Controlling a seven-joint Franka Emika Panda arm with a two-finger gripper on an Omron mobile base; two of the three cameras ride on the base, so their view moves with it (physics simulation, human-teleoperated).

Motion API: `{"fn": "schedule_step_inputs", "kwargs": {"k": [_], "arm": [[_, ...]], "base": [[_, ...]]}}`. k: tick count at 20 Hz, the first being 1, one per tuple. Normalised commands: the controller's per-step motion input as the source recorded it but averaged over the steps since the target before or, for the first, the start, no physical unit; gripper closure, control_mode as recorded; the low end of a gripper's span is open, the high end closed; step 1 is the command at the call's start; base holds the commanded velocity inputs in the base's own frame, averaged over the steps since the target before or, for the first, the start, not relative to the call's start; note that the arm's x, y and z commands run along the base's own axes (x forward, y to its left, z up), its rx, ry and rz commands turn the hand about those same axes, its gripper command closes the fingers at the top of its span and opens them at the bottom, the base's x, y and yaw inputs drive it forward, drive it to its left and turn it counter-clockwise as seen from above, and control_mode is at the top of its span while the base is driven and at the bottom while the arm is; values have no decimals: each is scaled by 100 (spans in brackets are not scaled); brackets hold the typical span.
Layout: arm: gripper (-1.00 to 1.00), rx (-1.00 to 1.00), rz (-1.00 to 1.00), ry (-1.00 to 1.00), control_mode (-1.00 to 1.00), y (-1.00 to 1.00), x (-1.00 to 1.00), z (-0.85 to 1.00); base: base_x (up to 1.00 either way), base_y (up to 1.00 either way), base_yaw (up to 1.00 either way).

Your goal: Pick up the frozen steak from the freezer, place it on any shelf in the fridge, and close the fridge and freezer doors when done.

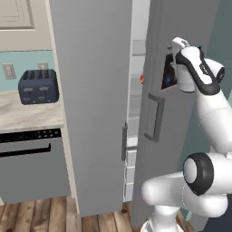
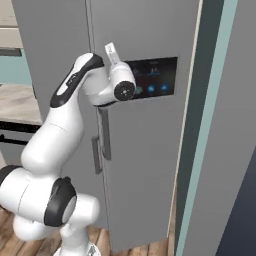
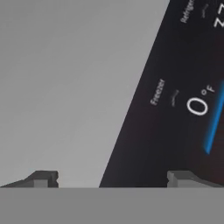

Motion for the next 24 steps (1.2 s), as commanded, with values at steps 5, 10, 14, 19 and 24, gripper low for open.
{"fn": "schedule_step_inputs", "kwargs": {"k": [5, 10, 14, 19, 24], "arm": [[-100, 0, -15, 11, -100, 3, 44, 20], [-100, 0, -14, 11, -100, 1, 36, 16], [-100, 0, -14, 10, -100, 0, 35, 11], [-100, 0, -14, 10, -100, 0, 34, 9], [-100, 0, -14, 11, -100, 0, 39, 3]], "base": [[0, 0, 0], [0, 0, 0], [0, 0, 0], [0, 0, 0], [0, 0, 0]]}}
